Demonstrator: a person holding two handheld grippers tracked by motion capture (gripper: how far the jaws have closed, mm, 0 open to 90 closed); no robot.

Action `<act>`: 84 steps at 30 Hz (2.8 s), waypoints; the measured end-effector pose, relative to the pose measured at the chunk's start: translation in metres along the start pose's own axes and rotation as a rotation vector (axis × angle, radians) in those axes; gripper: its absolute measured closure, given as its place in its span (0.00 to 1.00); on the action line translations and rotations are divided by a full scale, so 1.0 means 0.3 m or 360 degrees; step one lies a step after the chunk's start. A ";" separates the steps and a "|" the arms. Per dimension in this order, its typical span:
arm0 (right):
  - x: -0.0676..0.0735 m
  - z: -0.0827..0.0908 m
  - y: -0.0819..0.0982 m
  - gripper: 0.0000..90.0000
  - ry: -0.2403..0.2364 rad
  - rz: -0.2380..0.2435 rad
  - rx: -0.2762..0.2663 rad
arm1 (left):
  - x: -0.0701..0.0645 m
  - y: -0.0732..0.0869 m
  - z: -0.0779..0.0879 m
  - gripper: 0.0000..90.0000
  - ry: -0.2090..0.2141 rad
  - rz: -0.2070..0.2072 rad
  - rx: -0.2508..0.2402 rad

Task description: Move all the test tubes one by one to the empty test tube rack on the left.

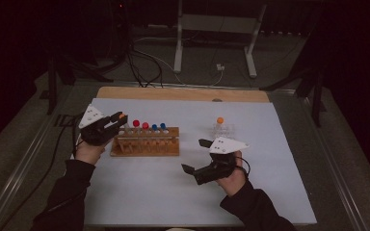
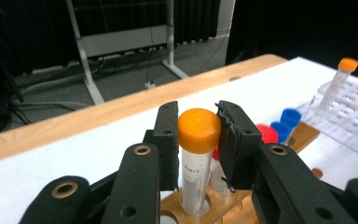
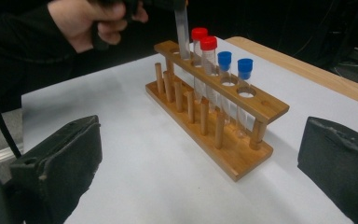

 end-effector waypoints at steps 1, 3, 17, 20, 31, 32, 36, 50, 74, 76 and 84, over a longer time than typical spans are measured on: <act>-0.001 0.001 0.000 0.00 -0.0002 -0.0004 0.0000 | -0.002 0.007 -0.007 0.80 0.0002 -0.0003 0.0014; -0.001 0.001 0.000 0.00 0.0001 -0.0005 0.0000 | -0.007 0.019 -0.020 0.80 0.0001 -0.0006 0.0038; 0.000 -0.001 0.003 0.00 -0.0006 -0.0004 0.0005 | -0.019 0.076 -0.066 0.79 0.0007 -0.0006 0.0141; -0.001 -0.001 0.002 0.00 -0.0006 -0.0001 0.0002 | -0.017 0.080 -0.066 0.79 0.0015 -0.0001 0.0145; -0.010 0.012 -0.006 0.00 0.0010 0.0000 -0.0014 | -0.022 0.080 -0.055 0.51 0.0080 0.0001 0.0185; -0.014 0.018 -0.008 0.00 0.0024 0.0007 -0.0026 | -0.023 0.076 -0.048 0.43 0.0088 0.0008 0.0176; -0.046 0.049 -0.023 0.00 0.0085 0.0033 -0.0059 | -0.025 0.058 -0.015 0.22 0.0105 0.0026 0.0138; -0.239 0.091 0.019 0.00 0.0474 -0.0112 0.0024 | -0.094 0.002 0.040 0.02 0.0271 -0.0021 0.0041; -0.471 -0.004 0.106 0.41 0.0588 -0.0302 0.0290 | -0.102 -0.006 0.045 0.02 0.0286 -0.0035 0.0037; -0.479 -0.010 0.107 0.49 0.0579 -0.0310 0.0293 | -0.102 -0.005 0.044 0.02 0.0283 -0.0036 0.0044; -0.502 -0.039 0.111 0.69 0.0559 -0.0312 0.0322 | -0.100 -0.005 0.043 0.02 0.0275 -0.0034 0.0044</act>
Point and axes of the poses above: each handheld gripper's, and its own axes: z roughly backward along the jaws, y roughly out of its underside, x roughly to its left, the point moved 1 cm from there along -z, roughly forward along the jaws, and after that the axes turned 1 degree about z, right-handed, at the moved point
